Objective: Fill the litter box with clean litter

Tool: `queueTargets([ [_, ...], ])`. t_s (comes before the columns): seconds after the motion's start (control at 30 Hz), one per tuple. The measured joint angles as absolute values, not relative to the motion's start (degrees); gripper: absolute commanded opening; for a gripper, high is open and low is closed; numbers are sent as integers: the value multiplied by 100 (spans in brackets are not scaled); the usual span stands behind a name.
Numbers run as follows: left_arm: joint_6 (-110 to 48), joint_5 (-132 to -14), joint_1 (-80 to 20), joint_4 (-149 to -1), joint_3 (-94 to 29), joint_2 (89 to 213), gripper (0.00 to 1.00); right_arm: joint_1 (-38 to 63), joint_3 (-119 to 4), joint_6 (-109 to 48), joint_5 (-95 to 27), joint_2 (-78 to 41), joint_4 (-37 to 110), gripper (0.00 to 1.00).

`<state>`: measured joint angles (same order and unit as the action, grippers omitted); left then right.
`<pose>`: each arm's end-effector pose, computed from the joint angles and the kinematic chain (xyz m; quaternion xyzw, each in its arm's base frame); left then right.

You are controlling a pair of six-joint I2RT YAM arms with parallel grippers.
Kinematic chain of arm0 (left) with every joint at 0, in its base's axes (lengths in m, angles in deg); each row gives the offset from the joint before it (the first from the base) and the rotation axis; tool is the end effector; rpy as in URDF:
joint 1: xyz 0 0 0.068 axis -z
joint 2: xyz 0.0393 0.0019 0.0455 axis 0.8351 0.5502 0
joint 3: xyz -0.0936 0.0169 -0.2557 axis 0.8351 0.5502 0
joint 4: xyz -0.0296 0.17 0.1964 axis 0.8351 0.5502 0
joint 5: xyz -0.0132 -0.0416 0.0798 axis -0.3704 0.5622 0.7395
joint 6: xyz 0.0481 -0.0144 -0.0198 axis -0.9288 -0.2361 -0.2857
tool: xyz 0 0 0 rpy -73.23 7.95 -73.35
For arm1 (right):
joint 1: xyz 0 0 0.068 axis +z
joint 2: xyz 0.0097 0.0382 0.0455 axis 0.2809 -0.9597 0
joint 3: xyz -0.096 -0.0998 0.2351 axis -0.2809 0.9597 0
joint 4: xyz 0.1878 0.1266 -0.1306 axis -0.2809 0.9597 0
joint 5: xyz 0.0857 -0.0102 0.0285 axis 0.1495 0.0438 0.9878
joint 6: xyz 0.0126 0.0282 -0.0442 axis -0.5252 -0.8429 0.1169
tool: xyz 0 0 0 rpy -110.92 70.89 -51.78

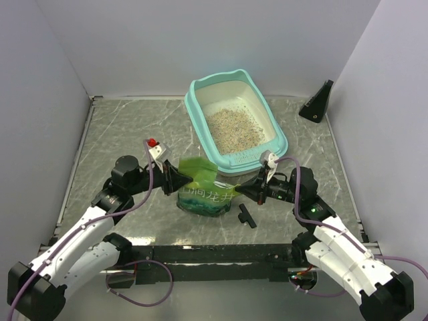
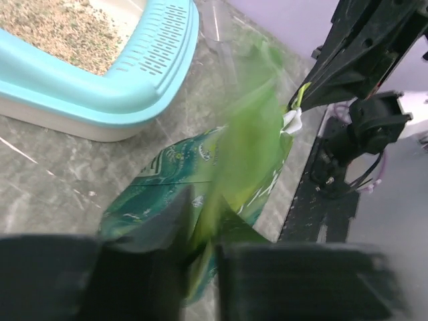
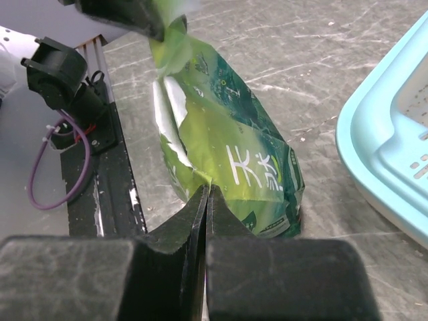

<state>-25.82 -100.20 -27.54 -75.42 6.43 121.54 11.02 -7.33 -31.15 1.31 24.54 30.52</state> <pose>0.1560 -0.1105 0.2887 0.2742 0.7052 -0.4508 0.4736 0.1351 0.0970 0.2672 -0.3584 0.6483 0.4441 0.5041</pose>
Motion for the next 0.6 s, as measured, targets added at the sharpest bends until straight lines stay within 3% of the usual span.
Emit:
queueTargets([
  [0.03,-2574,-10059,-2809,-7559,646,12167,1,1102,-715,-3137,131,2459,3046,0],
  [0.33,-2130,-10518,-3117,-7564,615,12353,1,1091,-730,-3762,-167,2406,3194,0],
  [0.6,-1680,-10252,-3132,-6215,53,12377,1,980,-1277,-4927,-51,1748,3970,0],
])
